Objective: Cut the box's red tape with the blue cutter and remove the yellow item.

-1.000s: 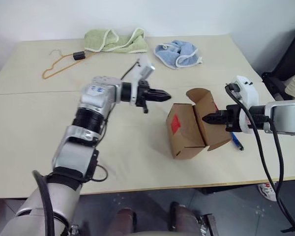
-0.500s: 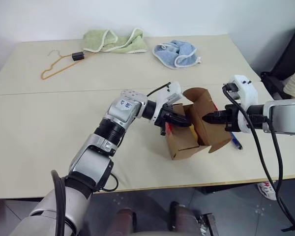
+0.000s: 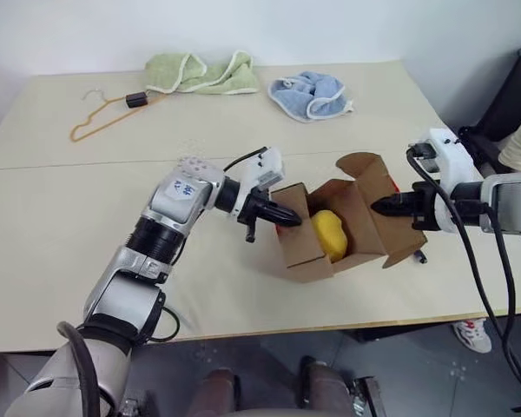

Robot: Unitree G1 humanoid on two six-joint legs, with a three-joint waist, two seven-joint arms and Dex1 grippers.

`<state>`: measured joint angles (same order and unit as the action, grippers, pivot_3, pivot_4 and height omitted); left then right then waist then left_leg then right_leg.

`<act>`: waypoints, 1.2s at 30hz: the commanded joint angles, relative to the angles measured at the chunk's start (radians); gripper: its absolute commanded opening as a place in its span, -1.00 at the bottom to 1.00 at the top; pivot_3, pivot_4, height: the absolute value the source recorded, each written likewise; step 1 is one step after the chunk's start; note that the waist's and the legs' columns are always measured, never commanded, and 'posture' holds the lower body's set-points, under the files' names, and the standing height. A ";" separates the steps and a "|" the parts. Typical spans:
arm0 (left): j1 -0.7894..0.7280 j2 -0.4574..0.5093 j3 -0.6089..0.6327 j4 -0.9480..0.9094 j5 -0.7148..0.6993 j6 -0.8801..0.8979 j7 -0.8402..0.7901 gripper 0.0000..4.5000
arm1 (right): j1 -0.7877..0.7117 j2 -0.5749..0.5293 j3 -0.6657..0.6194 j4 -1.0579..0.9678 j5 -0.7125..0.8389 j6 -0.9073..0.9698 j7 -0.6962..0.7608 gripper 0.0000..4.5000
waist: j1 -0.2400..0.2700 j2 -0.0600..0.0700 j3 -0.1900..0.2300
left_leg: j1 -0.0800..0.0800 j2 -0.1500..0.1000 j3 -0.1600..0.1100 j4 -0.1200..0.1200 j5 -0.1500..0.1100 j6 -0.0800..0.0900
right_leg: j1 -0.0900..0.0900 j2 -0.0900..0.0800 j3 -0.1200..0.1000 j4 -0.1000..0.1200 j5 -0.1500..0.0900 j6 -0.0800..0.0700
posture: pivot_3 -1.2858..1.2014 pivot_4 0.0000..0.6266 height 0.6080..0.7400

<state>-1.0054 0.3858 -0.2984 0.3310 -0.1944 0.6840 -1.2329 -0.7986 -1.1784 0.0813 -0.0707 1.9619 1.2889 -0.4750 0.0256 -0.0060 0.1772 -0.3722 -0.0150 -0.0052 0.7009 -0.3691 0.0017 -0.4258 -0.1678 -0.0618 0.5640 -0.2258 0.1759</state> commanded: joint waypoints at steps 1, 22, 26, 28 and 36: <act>0.048 0.028 -0.021 -0.042 0.020 0.062 0.038 -1.00 | 0.005 -0.026 -0.004 0.001 0.010 0.009 0.013 -0.99 | 0.001 0.000 0.000 | 0.000 0.000 0.000 0.000 0.000 0.000 | 0.000 0.000 0.000 0.000 0.000 0.000 | 0.03 -0.52 1.00; 0.072 -0.020 -0.093 0.089 0.141 0.005 0.163 -1.00 | 0.084 0.052 0.060 0.016 -0.130 0.022 0.044 -0.99 | 0.031 0.001 -0.001 | 0.000 -0.001 0.001 0.002 0.000 0.001 | 0.002 0.000 -0.001 -0.002 0.004 -0.001 | 0.03 -0.52 1.00; 0.070 -0.022 -0.092 0.096 0.145 -0.005 0.160 -1.00 | 0.116 0.088 0.040 -0.014 -0.232 0.021 0.093 -0.99 | 0.031 0.001 -0.001 | 0.000 0.000 0.001 0.003 0.000 0.001 | 0.002 0.000 -0.001 -0.002 0.004 -0.001 | 0.03 -0.52 1.00; 0.071 -0.019 -0.091 0.096 0.147 -0.009 0.157 -1.00 | 0.130 0.105 0.025 -0.030 -0.289 0.015 0.119 -0.99 | 0.031 0.001 -0.001 | 0.000 0.000 0.001 0.003 0.000 0.001 | 0.002 0.000 -0.001 -0.002 0.004 -0.001 | 0.03 -0.52 1.00; 0.069 -0.001 -0.087 0.091 0.150 -0.012 0.143 -1.00 | 0.162 0.151 -0.040 -0.106 -0.475 0.008 0.203 -0.06 | 0.028 0.001 -0.001 | 0.000 -0.001 0.001 0.003 0.000 0.001 | 0.002 0.000 -0.001 -0.002 0.004 -0.001 | 0.03 -0.52 1.00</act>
<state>-0.9309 0.3902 -0.3727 0.4177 -0.0590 0.6752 -1.0895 -0.6370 -1.0304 0.0877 -0.1354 1.5096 1.3060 -0.2952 0.0536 -0.0051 0.1765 -0.3721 -0.0157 -0.0039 0.7037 -0.3692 0.0029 -0.4238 -0.1679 -0.0624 0.5617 -0.2213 0.1753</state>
